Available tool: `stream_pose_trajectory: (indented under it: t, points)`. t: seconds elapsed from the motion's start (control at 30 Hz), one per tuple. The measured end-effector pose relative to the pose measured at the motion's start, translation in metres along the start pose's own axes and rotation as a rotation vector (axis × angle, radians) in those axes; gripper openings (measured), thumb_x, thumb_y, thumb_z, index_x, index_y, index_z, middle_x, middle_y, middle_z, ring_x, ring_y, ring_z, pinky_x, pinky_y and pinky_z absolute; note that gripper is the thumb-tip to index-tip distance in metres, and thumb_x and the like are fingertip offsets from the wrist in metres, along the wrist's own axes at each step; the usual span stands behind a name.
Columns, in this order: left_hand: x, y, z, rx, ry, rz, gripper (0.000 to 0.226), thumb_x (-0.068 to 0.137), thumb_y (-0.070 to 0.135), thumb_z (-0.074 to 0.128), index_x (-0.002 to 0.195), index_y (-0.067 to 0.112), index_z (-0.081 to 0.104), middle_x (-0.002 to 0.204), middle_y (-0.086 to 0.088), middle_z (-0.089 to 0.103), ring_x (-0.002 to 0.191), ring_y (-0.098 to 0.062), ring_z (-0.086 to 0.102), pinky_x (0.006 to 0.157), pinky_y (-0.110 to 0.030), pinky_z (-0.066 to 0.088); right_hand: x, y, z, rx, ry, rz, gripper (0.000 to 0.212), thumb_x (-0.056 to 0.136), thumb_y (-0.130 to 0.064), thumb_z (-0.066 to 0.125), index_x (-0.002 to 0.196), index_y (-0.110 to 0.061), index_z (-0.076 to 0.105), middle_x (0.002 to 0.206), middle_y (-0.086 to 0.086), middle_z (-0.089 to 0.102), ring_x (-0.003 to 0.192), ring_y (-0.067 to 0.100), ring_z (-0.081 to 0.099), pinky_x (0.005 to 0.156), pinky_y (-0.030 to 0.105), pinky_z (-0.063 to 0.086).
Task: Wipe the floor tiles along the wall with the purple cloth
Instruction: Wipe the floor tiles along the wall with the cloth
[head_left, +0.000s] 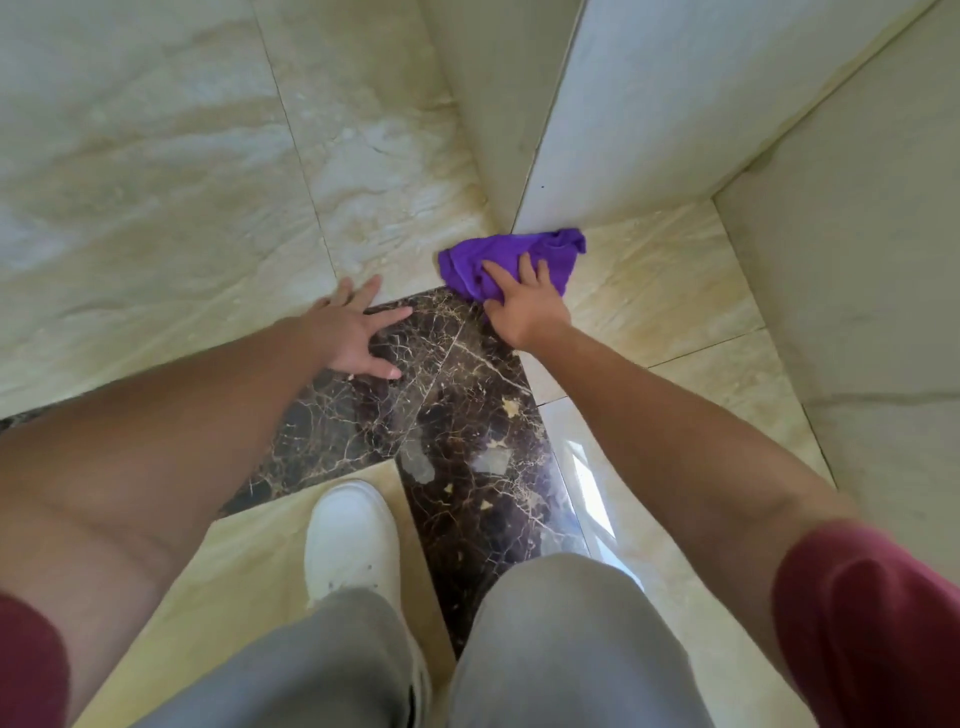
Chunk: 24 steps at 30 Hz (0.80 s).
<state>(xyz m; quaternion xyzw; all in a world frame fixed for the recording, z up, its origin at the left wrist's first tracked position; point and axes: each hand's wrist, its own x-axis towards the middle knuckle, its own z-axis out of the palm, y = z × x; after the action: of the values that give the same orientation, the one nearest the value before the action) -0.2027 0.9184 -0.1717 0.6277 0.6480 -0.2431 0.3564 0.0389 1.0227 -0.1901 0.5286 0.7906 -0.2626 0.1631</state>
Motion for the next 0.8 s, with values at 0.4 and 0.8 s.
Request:
stream_pose_trajectory:
  t: [0.4, 0.8]
  points:
    - [0.005, -0.043, 0.014, -0.042, 0.193, -0.088, 0.120, 0.068, 0.081, 0.063, 0.152, 0.050, -0.017, 0.163, -0.004, -0.032, 0.151, -0.036, -0.025, 0.121, -0.066, 0.000, -0.003, -0.013, 0.005, -0.131, -0.020, -0.114, 0.060, 0.104, -0.041, 0.037, 0.159, -0.042, 0.012, 0.171, 0.013, 0.001, 0.157, 0.039, 0.001, 0.123, 0.056, 0.021]
    - [0.025, -0.097, -0.013, -0.038, 0.234, -0.307, 0.149, 0.042, 0.097, 0.059, 0.152, 0.041, -0.023, 0.164, -0.004, -0.032, 0.151, -0.044, -0.020, 0.104, -0.085, 0.011, 0.115, -0.092, -0.043, -0.104, -0.026, -0.116, 0.072, 0.100, -0.042, 0.051, 0.160, -0.040, 0.012, 0.170, 0.017, -0.004, 0.155, 0.045, 0.008, 0.124, 0.054, 0.017]
